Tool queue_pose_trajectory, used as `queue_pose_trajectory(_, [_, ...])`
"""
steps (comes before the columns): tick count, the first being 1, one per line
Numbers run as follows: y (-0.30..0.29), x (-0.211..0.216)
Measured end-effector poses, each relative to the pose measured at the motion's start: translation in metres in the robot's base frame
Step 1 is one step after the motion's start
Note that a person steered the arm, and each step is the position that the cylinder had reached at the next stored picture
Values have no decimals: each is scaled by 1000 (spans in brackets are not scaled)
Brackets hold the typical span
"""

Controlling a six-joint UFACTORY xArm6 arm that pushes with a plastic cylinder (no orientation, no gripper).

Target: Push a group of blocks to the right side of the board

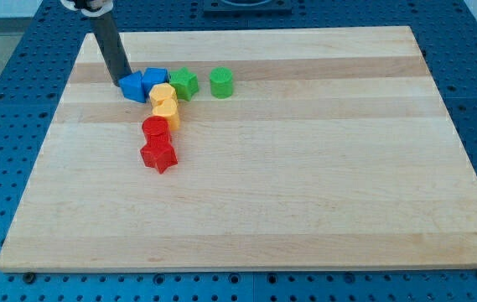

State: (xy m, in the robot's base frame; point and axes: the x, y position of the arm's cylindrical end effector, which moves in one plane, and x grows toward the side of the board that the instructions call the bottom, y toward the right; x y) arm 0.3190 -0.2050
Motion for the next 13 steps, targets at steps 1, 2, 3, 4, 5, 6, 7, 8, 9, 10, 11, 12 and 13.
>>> queue_pose_trajectory(1, [-4,0])
queue_pose_trajectory(2, [-47,-17])
queue_pose_trajectory(3, [-69,-12])
queue_pose_trajectory(4, [-65,10])
queue_pose_trajectory(5, [-48,22])
queue_pose_trajectory(6, [-46,23])
queue_pose_trajectory(7, [-43,23])
queue_pose_trajectory(8, [-42,23])
queue_pose_trajectory(9, [-27,23])
queue_pose_trajectory(10, [13,24])
queue_pose_trajectory(11, [39,24])
queue_pose_trajectory(12, [67,24])
queue_pose_trajectory(13, [98,14])
